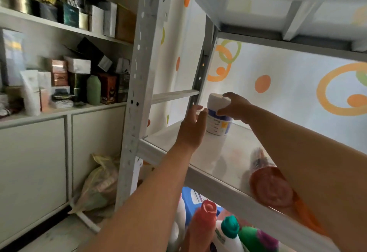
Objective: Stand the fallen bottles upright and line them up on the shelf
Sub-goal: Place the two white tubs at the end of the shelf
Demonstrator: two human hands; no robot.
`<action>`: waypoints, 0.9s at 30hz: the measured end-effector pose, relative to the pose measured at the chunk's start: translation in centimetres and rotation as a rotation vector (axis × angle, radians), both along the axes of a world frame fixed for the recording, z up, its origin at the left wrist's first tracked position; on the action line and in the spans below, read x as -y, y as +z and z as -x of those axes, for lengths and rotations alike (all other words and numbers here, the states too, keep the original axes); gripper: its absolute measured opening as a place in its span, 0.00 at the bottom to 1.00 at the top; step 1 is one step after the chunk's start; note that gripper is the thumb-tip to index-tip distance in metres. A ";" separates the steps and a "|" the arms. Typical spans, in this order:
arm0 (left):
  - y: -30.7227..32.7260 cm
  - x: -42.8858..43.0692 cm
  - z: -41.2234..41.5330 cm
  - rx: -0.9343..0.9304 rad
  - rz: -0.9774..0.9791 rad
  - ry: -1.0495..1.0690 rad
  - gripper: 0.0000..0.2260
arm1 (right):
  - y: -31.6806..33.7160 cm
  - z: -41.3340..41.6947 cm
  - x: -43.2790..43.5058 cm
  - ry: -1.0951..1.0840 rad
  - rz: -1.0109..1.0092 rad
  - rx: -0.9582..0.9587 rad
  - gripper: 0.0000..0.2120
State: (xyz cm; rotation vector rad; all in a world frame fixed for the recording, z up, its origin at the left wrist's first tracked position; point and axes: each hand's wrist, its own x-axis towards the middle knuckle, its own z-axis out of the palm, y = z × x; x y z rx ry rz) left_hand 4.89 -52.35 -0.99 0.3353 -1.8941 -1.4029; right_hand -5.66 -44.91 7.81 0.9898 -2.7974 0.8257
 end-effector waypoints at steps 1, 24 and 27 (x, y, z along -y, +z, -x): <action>0.0 0.0 0.0 0.002 -0.003 -0.002 0.18 | 0.0 0.4 0.2 -0.012 0.009 0.031 0.29; -1.7 1.0 1.9 0.145 0.222 0.131 0.48 | 1.0 -2.9 1.6 -0.063 -0.130 -0.191 0.28; -1.5 0.3 1.6 0.117 0.164 0.121 0.49 | 0.3 -4.4 0.9 -0.053 -0.096 -0.211 0.29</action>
